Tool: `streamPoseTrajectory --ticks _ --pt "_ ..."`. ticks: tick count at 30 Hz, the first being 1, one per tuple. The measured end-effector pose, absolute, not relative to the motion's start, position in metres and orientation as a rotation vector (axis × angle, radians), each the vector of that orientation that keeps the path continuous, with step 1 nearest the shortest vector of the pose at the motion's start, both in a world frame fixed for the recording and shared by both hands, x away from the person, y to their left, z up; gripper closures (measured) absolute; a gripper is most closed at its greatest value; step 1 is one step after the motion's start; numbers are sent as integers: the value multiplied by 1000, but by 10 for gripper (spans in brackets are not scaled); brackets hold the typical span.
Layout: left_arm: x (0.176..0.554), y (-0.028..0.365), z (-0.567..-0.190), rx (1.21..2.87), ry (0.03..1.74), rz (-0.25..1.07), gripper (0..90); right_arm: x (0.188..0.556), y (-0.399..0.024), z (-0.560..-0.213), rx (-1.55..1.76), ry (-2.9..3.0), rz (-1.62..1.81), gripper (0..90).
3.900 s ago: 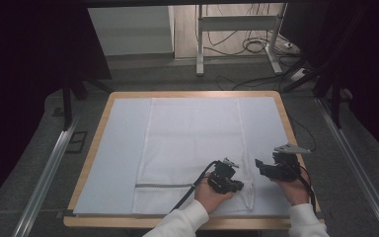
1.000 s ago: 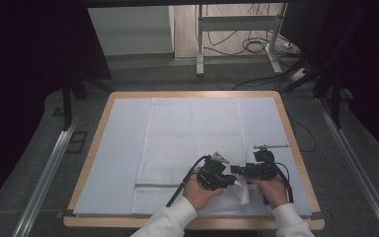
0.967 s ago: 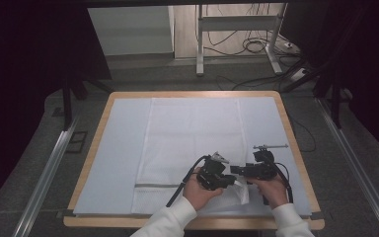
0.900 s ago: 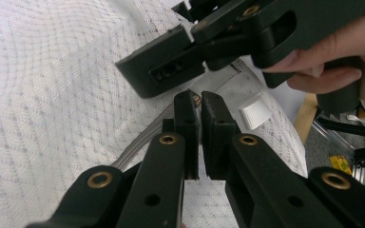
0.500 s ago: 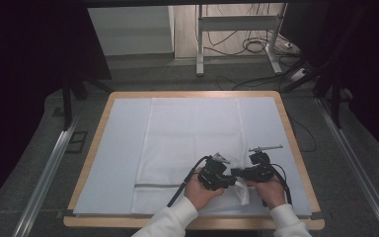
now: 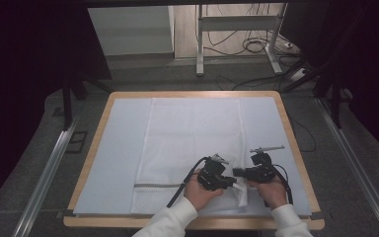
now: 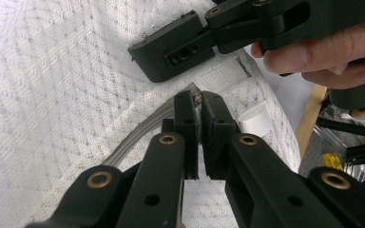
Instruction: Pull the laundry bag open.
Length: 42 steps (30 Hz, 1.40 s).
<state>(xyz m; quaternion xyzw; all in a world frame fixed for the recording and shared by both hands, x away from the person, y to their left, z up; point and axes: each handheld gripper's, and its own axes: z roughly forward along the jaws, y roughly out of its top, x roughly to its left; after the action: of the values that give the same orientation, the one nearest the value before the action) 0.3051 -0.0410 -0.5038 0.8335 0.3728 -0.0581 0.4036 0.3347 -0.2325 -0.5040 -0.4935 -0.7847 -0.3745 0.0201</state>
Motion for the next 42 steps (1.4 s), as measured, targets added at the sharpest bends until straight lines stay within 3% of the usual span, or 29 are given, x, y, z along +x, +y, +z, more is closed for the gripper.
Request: streamPoseTrajectory --ticks 42 --pt "306 -36 -515 2119 965 -145 870 334 -232 -506 -1526 -2457 -1148 883"
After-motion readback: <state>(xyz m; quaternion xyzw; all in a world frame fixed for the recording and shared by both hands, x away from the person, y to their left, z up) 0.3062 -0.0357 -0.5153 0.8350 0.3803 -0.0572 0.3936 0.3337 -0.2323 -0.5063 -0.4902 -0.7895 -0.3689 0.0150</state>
